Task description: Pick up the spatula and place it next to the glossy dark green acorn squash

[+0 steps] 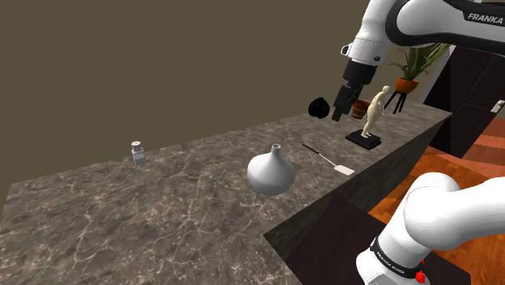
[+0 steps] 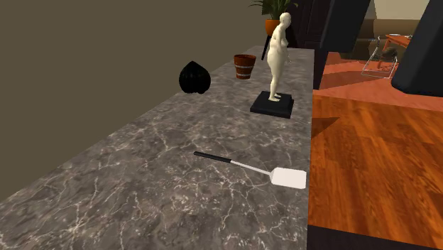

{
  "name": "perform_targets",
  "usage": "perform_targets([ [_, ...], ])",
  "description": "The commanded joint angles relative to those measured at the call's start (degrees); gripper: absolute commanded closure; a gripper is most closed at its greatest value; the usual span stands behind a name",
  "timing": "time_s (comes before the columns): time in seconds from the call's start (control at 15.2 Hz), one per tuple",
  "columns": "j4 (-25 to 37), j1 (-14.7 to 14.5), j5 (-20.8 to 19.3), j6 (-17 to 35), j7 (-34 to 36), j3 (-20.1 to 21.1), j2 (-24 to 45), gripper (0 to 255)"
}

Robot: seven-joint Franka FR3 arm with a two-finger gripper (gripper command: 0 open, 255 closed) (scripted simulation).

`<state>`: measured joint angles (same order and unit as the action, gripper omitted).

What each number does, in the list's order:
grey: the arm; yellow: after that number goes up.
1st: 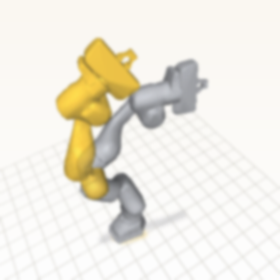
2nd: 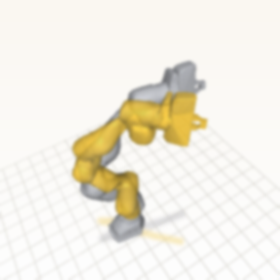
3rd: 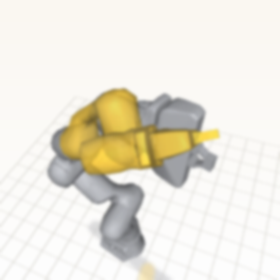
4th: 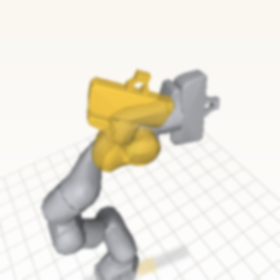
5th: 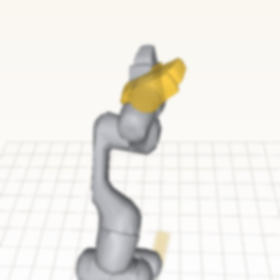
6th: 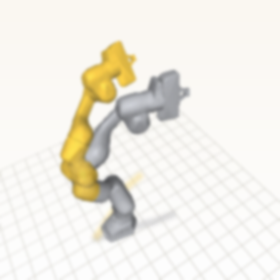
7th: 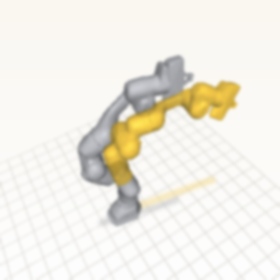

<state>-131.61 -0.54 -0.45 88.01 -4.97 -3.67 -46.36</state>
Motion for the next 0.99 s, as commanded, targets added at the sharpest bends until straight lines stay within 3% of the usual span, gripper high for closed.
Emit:
perform_targets([
  [0.0,0.0,0.0,0.0,0.0,0.0,0.0,0.0,0],
  [0.92,-12.4,6.0,-7.3,23.0,-6.7,-11.5,9.6,0],
])
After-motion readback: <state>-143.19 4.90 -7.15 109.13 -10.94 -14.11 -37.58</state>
